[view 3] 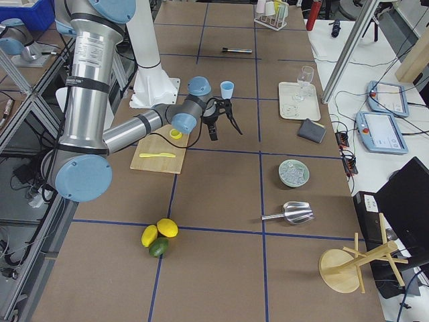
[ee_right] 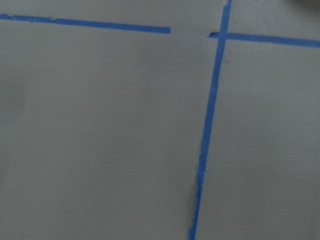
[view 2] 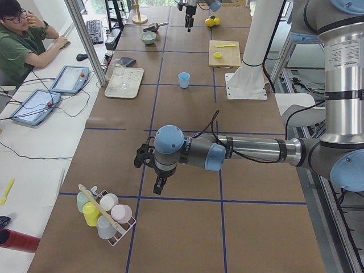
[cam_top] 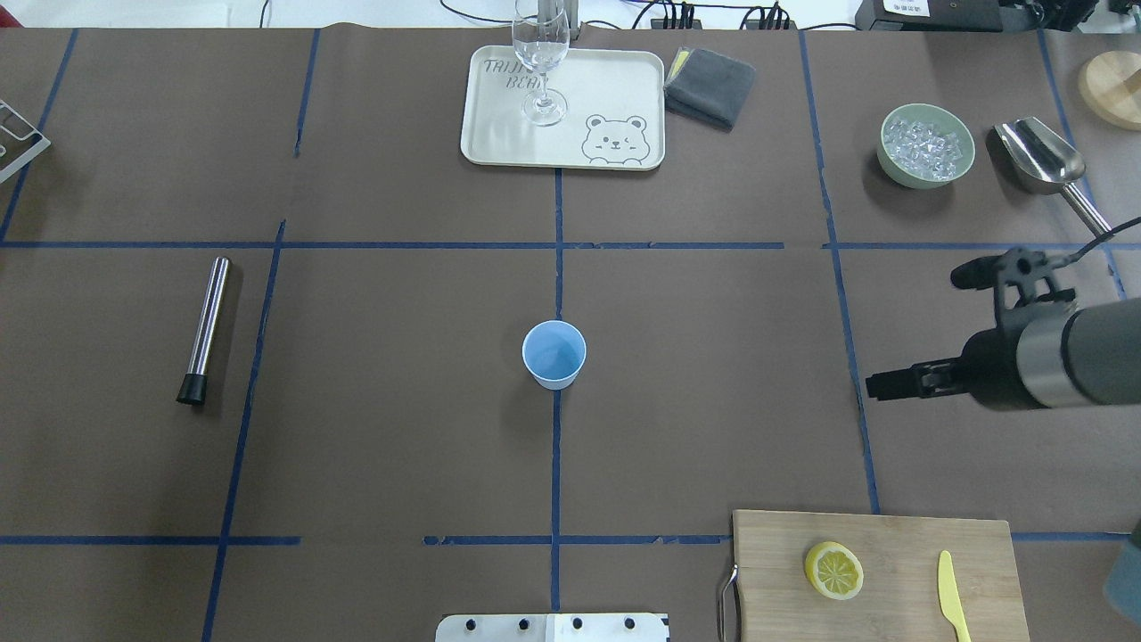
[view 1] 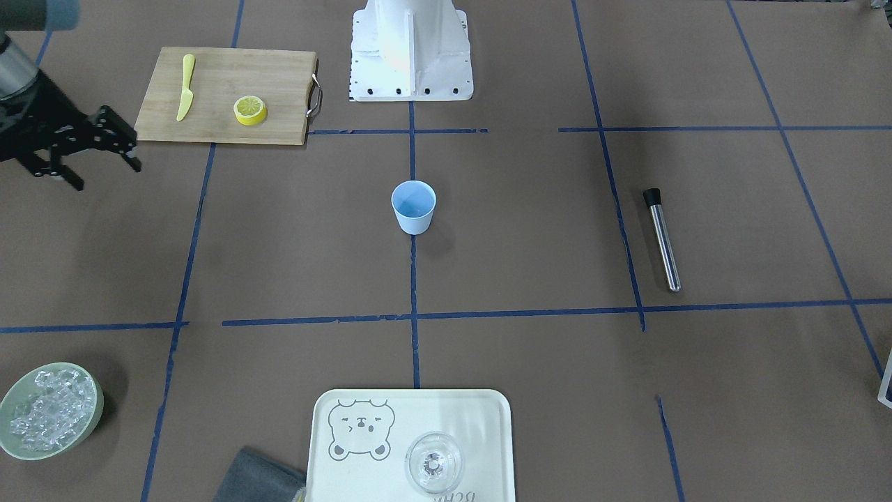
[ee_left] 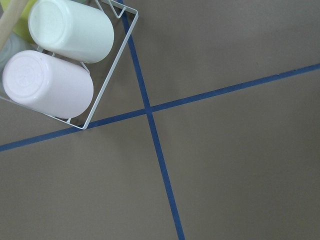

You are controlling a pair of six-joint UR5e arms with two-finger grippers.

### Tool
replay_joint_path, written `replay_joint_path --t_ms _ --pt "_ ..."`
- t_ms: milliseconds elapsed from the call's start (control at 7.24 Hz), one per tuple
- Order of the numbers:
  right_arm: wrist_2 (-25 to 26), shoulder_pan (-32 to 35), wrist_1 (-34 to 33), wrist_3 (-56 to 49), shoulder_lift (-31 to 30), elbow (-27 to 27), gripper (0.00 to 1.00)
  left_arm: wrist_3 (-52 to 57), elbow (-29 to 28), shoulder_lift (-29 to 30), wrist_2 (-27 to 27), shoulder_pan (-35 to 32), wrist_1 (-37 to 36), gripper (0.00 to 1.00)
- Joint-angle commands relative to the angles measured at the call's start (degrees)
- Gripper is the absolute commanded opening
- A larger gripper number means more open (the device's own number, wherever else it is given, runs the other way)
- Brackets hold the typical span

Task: Squeeze lemon into cup
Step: 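Move the right gripper down to the lemon half on the cutting board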

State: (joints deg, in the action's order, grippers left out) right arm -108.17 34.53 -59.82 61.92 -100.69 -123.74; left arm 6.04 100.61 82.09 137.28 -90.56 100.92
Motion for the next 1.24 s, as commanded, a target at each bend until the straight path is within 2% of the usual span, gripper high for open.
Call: replay_joint_path --t_ms 0,138,414,552,690,1105 --pt "17.71 -17.48 -0.21 16.23 -2.66 -2.65 0.99 -0.07 -0.06 0.00 0.00 0.04 1.39 1.00" --pt "23.56 -23.22 -2.04 19.26 -2.76 -2.65 0.99 -0.07 -0.15 0.00 0.00 0.04 1.39 1.00" --pt "31.13 -31.67 -3.28 25.50 -2.76 -2.65 0.98 -0.07 -0.06 -0.18 0.00 0.12 1.48 1.00" --pt "35.70 -35.20 -6.24 26.31 -2.33 -2.56 0.99 -0.07 -0.15 -0.18 0.00 0.04 1.48 1.00" --pt "37.22 -36.62 -7.40 26.32 -2.41 -2.48 0.99 -0.07 -0.06 -0.26 0.00 0.12 1.39 1.00" --pt "37.33 -38.83 -7.42 26.32 -2.32 -1.77 0.98 -0.07 -0.06 -0.26 0.00 0.12 1.39 1.00"
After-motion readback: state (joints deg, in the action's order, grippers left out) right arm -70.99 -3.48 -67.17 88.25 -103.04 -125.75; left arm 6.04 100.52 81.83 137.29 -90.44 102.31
